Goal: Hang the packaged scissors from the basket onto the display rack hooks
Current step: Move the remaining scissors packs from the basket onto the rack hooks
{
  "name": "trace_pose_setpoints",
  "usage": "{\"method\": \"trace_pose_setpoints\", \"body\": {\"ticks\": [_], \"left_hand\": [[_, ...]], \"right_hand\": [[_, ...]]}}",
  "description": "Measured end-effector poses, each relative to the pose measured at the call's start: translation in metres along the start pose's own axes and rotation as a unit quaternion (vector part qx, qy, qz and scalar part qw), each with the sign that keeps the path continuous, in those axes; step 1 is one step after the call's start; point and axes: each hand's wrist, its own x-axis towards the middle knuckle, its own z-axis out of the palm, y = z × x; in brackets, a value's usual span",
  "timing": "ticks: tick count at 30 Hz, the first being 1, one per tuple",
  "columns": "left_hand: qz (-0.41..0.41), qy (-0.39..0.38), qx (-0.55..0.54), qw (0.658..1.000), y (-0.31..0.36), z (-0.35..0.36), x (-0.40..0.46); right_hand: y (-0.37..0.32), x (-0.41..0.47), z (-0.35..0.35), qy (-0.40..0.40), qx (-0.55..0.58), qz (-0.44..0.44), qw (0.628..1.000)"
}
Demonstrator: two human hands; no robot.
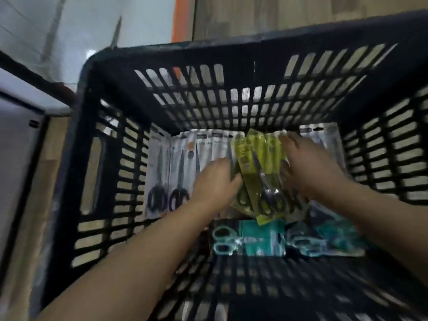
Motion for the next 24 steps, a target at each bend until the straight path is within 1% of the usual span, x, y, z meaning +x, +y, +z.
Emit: {"method": "trace_pose_setpoints", "body": {"ticks": [2,4,6,9,13,15,17,18,20,22,24], "left_hand": [[0.03,0.023,0.006,0.999,0.0,0.011,0.026],[0.039,0.041,-0.001,0.998,0.004,0.016,0.047],[0.013,0.053,-0.023,0.998,0.009,0.019,0.061],[-0.027,0.068,-0.064,0.995,0.007,0.029,0.07],[-0.037,0.016,-0.108,0.993,-0.002,0.044,0.062],[-0.066,-0.009,-0.077,0.995,0.001,0.05,0.051],[-0.089,-0.039,-0.019,0.995,0.007,0.056,0.04],[-0.093,-0.046,0.002,0.995,0.01,0.058,0.038],[-0.103,-0.052,0.009,0.993,0.012,0.059,0.04],[-0.112,-0.06,-0.007,0.992,0.011,0.058,0.044],[-0.098,-0.053,-0.028,0.993,0.007,0.056,0.047]], "right_hand": [[0.006,0.024,0.008,0.014,0.01,0.02,1.0],[0.008,0.04,0.015,0.009,0.058,0.075,0.995],[0.005,0.049,0.02,-0.006,0.094,0.104,0.99],[0.005,0.056,0.021,-0.046,0.087,0.087,0.991],[0.017,0.053,0.015,-0.032,0.082,0.086,0.992],[0.023,0.048,0.012,-0.036,0.085,0.092,0.991],[0.024,0.046,0.014,-0.047,0.107,0.106,0.987],[0.023,0.046,0.016,-0.051,0.118,0.111,0.986],[0.021,0.046,0.021,-0.063,0.122,0.111,0.984],[0.016,0.045,0.025,-0.075,0.112,0.098,0.986],[0.015,0.043,0.027,-0.081,0.108,0.08,0.988]]}}
